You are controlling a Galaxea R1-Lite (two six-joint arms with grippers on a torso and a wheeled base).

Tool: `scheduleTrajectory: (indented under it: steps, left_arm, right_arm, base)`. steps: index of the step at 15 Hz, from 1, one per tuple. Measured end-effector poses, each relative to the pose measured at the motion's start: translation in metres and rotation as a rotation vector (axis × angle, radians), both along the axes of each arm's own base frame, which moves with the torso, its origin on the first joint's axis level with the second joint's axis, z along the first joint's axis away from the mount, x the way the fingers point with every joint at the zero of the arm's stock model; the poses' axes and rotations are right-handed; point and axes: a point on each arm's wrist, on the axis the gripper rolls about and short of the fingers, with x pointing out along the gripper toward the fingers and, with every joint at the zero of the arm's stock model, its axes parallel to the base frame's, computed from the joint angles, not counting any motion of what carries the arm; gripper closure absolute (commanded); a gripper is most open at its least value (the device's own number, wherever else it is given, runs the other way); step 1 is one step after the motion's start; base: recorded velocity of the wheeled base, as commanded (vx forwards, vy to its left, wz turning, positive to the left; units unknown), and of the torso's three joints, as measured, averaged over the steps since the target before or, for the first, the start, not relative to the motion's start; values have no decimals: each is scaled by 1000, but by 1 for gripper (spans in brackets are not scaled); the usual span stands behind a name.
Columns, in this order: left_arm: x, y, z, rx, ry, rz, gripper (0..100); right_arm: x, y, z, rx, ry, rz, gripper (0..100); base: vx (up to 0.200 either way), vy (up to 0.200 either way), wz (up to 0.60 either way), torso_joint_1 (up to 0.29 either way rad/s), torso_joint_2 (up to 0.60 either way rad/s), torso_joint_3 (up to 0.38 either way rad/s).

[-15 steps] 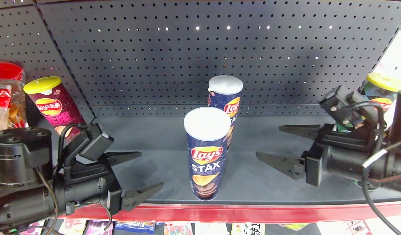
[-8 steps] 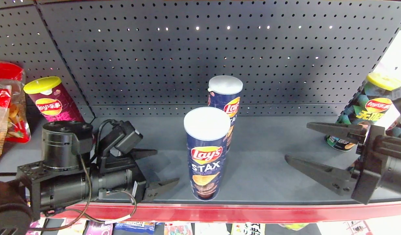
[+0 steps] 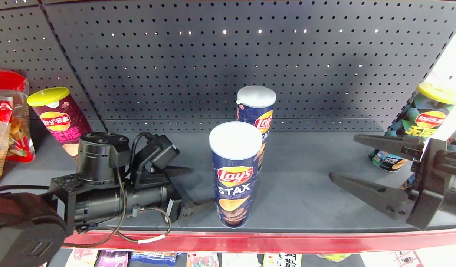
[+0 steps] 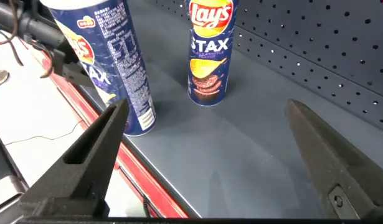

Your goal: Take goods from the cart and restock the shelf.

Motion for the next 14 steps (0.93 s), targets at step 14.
scheduleTrajectory:
  steps: [14]
  left_arm:
    - [13,-18,-2,-2,-5,-32,0]
  right_arm:
    - [0,-1,2,6,-5,-4,0]
  base:
    - [0,0,0,0,0,0]
